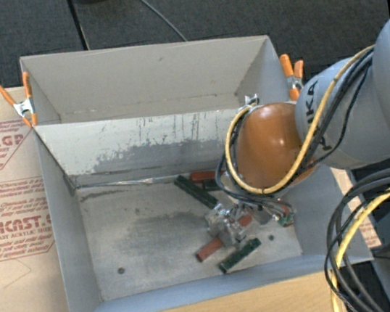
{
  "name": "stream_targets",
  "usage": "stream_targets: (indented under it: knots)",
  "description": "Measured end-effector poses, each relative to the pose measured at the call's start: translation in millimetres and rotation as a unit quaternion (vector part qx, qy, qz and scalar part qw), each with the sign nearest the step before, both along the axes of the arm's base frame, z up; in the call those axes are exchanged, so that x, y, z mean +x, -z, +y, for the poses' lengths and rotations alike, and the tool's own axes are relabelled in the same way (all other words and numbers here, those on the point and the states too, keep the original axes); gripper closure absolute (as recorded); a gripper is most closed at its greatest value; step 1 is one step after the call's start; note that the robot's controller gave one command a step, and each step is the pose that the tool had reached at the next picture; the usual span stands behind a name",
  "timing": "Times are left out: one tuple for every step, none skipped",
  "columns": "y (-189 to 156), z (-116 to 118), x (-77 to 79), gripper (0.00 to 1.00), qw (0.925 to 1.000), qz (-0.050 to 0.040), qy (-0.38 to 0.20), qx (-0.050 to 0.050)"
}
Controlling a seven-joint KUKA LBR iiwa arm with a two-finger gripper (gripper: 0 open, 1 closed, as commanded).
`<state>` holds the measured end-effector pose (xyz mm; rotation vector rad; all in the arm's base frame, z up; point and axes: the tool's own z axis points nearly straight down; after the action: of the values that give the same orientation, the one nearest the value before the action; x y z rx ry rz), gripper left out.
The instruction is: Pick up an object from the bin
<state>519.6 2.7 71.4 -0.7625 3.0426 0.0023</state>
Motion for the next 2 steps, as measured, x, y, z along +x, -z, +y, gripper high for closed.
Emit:
stream_targets:
  knots:
    - [1.0,-0.2,-0.8,0.00,1.0000,0.0010,0.000,0.000]
    - [-0.1,-0.6,0.0,1.00,1.0000,0.0002,0.000,0.000]
